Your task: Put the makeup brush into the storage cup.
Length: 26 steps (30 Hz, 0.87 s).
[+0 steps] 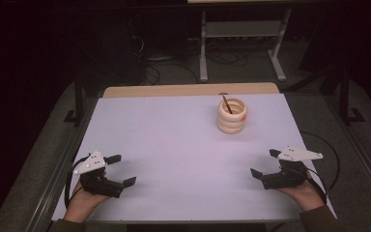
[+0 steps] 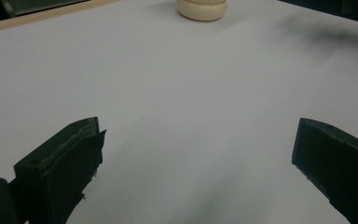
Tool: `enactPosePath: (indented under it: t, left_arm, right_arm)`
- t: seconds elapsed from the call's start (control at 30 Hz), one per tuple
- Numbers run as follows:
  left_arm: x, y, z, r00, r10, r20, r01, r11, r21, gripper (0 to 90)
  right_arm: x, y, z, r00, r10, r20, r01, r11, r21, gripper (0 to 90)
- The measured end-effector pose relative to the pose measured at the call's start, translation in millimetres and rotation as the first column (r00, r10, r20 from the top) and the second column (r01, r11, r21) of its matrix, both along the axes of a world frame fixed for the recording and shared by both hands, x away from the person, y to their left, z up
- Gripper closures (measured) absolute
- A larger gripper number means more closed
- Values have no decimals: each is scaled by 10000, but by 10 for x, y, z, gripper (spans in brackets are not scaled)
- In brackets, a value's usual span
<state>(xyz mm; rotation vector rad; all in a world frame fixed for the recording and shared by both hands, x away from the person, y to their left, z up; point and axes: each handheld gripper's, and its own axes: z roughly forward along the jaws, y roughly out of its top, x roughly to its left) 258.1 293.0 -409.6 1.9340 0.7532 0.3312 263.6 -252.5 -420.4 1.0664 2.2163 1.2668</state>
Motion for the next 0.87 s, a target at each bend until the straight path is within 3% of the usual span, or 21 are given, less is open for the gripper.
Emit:
enactPosePath:
  t: [0.5,0.87]
  left_arm:
    - [-20,-15,-6,10000,1,-22,-1,10000,-61,12]
    - [-26,-27,-13,10000,-79,-34,79,10000,42,12]
  right_arm:
    - [-101,-84,-128,9992,-158,-375,158,9999,-11,10]
    - [-81,-80,-131,9998,-92,-196,91,10000,-36,10]
